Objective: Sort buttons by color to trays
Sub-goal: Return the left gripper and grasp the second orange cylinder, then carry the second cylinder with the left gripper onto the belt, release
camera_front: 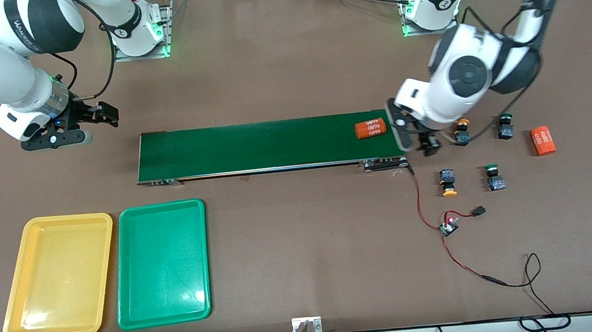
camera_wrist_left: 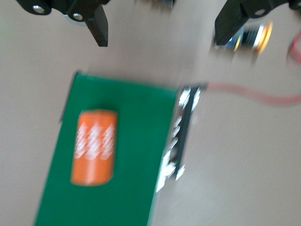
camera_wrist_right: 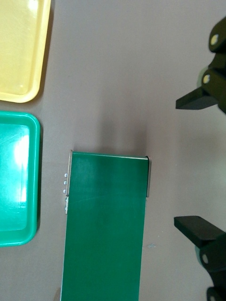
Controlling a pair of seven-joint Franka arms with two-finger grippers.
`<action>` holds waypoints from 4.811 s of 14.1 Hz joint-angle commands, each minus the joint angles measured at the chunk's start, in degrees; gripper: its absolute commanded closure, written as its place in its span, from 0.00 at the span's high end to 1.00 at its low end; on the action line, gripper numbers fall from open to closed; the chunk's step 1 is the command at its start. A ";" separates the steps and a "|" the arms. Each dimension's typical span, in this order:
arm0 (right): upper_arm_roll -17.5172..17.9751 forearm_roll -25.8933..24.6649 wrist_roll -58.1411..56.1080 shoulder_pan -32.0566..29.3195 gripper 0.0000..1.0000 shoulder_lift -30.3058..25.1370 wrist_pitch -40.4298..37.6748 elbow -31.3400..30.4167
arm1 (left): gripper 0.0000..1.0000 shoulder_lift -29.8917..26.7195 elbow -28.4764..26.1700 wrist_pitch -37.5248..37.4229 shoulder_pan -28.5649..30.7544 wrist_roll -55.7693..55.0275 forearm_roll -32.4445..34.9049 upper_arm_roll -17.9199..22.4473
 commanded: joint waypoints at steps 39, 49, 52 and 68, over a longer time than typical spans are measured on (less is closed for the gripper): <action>-0.21 0.20 -0.74 -0.31 1.00 0.37 0.05 0.85 | 0.14 5.82 10.16 -15.20 0.32 -28.77 -2.61 24.97; -0.21 0.20 -0.74 -0.40 1.00 0.46 -0.13 0.85 | 0.13 6.78 10.18 -17.01 -1.08 -12.60 -3.23 -2.28; -0.21 0.20 -0.74 -0.31 1.00 0.46 -0.13 0.85 | 0.12 8.01 5.54 -8.33 -2.66 -11.20 -1.65 -6.43; -0.39 0.20 -0.91 -0.40 1.00 0.54 -0.22 0.85 | 1.00 3.97 1.71 -2.90 -2.49 -7.31 5.92 -8.11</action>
